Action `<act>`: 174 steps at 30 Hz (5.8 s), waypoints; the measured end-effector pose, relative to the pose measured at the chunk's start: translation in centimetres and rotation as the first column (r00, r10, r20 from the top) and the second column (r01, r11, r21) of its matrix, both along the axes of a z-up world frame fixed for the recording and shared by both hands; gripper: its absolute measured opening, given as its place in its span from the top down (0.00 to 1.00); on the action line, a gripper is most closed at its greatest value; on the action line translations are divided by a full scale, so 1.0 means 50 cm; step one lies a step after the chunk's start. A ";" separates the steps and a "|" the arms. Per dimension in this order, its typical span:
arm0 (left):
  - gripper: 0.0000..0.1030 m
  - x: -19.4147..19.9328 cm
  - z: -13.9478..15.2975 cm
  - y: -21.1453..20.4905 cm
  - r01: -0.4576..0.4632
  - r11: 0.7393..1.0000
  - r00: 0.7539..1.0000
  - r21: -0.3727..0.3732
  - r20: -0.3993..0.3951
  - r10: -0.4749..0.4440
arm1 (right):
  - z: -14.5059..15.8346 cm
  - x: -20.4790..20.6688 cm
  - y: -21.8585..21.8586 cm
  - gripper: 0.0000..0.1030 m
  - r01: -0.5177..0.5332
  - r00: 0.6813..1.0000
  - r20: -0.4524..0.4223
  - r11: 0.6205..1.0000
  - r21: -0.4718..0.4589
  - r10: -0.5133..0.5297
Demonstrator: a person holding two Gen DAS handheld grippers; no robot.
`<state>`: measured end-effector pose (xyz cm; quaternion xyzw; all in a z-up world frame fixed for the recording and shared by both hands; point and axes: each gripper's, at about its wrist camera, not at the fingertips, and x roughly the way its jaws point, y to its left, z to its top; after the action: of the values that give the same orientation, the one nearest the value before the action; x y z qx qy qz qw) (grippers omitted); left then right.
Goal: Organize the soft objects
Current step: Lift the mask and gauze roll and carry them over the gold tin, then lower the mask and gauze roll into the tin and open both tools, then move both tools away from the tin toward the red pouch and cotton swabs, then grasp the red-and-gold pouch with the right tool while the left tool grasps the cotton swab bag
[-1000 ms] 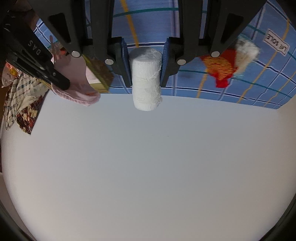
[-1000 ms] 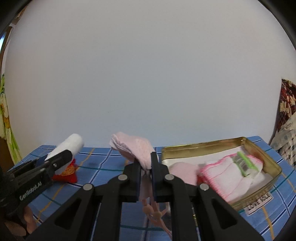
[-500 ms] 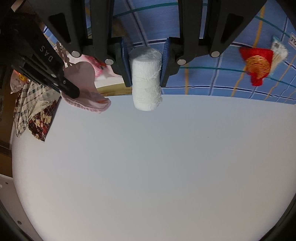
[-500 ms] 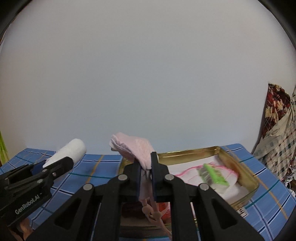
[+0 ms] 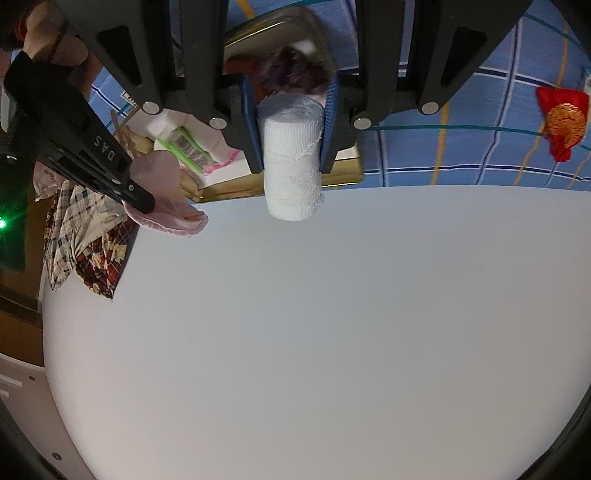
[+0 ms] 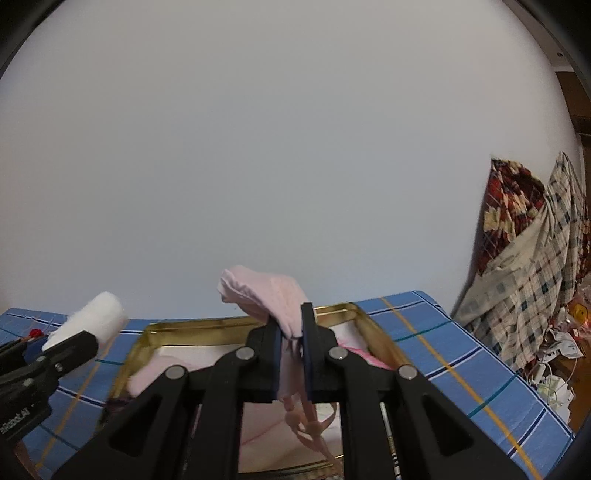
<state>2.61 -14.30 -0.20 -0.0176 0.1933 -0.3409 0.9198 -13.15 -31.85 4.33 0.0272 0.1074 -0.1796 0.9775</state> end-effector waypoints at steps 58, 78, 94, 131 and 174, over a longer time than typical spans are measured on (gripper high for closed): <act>0.20 -0.005 -0.014 -0.007 -0.260 0.964 0.964 0.054 0.081 0.255 | 0.000 -0.081 -0.120 0.11 0.224 0.950 0.210 0.973 0.058 -0.231; 0.20 -0.036 -0.038 0.072 -0.268 0.959 0.962 0.095 0.085 0.260 | -0.017 -0.116 -0.071 0.11 0.277 0.938 0.189 0.957 0.088 -0.289; 0.20 -0.039 -0.044 0.118 -0.263 0.957 0.964 0.122 0.060 0.257 | -0.024 -0.157 -0.012 0.11 0.246 0.953 0.156 0.964 0.103 -0.260; 0.20 0.114 -0.069 0.467 -0.501 0.849 0.861 0.169 -0.002 0.509 | -0.052 0.009 0.432 0.11 -0.188 0.981 0.036 0.982 0.009 0.188; 0.20 0.222 -0.087 0.704 -0.680 0.694 0.689 0.235 -0.117 0.715 | -0.171 0.375 0.671 0.71 -0.447 0.697 -0.413 0.805 0.390 0.587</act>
<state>13.69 20.89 -4.54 -0.0442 0.2919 0.0575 0.9537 5.58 1.69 -4.21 0.0744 0.3903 0.1201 0.9098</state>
